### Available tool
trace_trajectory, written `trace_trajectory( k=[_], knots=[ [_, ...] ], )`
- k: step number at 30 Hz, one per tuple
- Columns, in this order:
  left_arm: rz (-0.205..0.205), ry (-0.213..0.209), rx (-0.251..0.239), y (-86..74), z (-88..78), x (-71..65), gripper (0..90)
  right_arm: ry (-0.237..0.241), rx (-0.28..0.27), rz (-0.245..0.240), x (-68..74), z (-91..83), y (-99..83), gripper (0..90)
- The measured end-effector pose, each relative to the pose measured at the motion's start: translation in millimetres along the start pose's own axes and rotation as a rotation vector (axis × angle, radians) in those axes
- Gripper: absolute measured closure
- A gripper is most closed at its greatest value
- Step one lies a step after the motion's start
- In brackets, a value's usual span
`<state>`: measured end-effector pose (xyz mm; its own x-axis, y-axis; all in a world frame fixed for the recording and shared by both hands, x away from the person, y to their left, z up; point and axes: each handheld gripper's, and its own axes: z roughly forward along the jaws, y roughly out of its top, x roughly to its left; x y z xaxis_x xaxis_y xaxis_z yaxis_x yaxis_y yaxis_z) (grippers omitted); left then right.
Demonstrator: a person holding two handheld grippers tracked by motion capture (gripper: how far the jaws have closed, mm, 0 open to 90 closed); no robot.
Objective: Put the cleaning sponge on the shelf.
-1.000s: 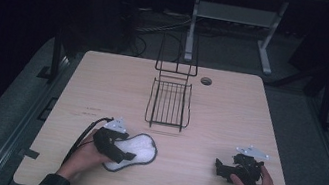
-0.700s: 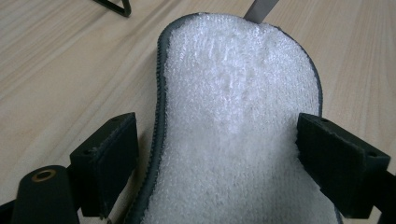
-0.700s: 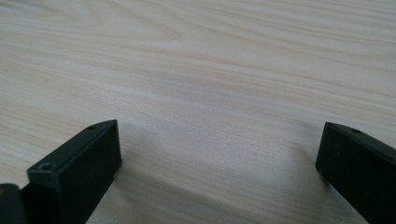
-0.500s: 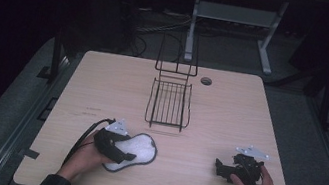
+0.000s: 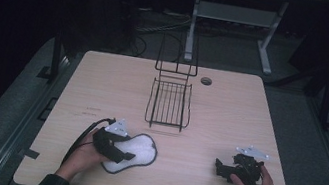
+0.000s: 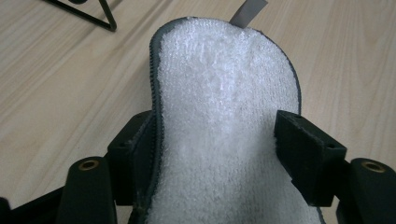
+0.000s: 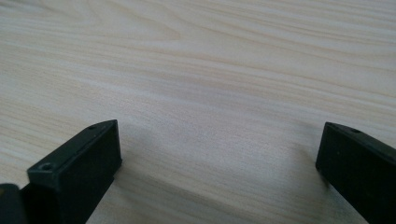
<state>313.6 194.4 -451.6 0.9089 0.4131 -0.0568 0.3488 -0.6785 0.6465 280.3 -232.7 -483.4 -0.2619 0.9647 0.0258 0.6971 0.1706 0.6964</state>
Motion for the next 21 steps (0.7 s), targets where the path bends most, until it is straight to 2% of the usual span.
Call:
trace_trajectory(
  k=[2,13,21],
  knots=[
    [-0.008,-0.007,-0.017,0.2,-2.4,0.4,32.7,0.0,0.0,0.0,0.0,0.0,0.0,0.0],
    [-0.029,-0.034,-0.079,1.1,-15.2,4.2,52.0,0.0,0.0,0.0,0.0,0.0,0.0,0.0],
    [-0.059,-0.07,-0.133,3.1,-26.6,7.1,65.1,0.0,0.0,0.0,0.0,0.0,0.0,0.0]
  ],
)
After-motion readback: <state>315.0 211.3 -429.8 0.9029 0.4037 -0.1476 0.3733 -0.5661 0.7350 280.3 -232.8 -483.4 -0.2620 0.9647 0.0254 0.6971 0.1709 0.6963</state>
